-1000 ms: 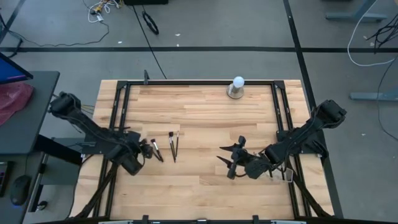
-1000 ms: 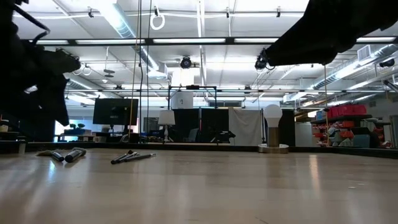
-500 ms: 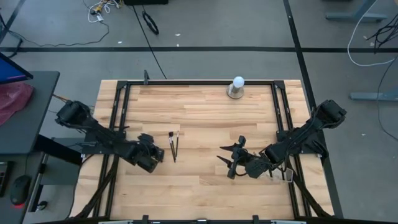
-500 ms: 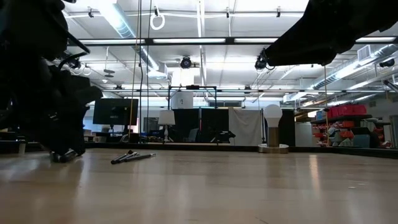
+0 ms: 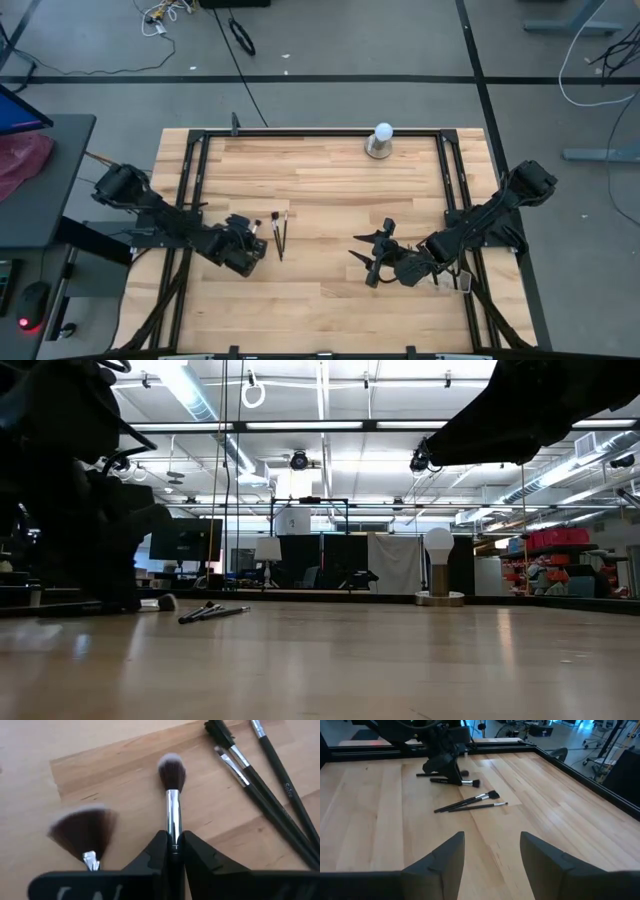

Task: Put items in baskets/containers
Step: Put the black blush brush into the transparent organizer

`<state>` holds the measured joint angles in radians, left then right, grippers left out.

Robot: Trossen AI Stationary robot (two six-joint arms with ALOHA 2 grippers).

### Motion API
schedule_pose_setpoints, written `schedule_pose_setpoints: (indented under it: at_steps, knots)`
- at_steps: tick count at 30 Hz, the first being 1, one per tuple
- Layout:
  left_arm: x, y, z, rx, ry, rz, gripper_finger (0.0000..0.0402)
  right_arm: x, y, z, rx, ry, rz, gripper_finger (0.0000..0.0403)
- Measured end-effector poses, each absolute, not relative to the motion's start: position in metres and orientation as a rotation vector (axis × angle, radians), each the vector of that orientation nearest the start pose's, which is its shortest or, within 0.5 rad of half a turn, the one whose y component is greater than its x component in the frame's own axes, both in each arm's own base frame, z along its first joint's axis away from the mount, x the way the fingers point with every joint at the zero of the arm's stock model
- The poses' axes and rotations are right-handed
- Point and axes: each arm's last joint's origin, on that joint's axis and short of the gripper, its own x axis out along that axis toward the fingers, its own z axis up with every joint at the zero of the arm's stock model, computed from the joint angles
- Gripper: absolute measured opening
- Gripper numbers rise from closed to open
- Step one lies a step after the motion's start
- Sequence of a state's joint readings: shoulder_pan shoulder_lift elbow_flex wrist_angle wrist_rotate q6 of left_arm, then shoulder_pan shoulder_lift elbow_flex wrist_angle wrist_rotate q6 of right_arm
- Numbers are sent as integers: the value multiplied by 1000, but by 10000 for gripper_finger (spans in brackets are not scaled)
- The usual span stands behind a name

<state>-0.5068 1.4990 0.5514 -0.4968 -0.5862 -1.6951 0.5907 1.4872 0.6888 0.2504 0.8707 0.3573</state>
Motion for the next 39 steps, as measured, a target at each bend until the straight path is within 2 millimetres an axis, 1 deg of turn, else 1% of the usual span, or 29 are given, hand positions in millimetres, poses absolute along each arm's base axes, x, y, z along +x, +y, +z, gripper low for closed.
schedule_pose_setpoints:
  at_steps: [4, 6, 8, 11, 15, 19, 22, 25, 29, 31, 35, 37, 39]
  knots:
    - [187, -85, 114, -727, 740, 953, 44, 250, 141, 188, -17, 352, -339, 192]
    - [190, -85, 119, -724, 699, 912, 44, 250, 140, 188, -16, 352, -343, 192]
    - [196, -85, 129, -715, 633, 845, 44, 252, 138, 188, -3, 362, -320, 192]
    - [208, -88, 148, -658, 510, 702, 44, 259, 131, 187, 37, 402, -233, 192]
    - [228, -91, 178, -516, 360, 469, 44, 278, 121, 180, 60, 379, -147, 192]
    - [247, -92, 203, -389, 182, 257, 44, 302, 114, 170, 87, 242, -76, 192]
    - [256, -90, 213, -300, 70, 156, 44, 317, 109, 164, 127, 128, -25, 192]
    - [265, -87, 217, -246, -26, 71, 44, 332, 107, 162, 146, 77, -23, 192]
    - [274, -84, 214, -214, -101, -5, 44, 350, 110, 170, 113, 40, -30, 192]
    - [276, -83, 213, -210, -119, -22, 44, 355, 111, 178, 100, 12, -61, 192]
    - [278, -83, 208, -208, -114, -22, 44, 358, 114, 187, 60, -24, -86, 187]
    - [278, -84, 208, -207, -113, -23, 44, 359, 116, 190, 41, -32, -84, 171]
    - [278, -84, 208, -209, -116, -29, 44, 359, 119, 190, 31, -33, -84, 144]
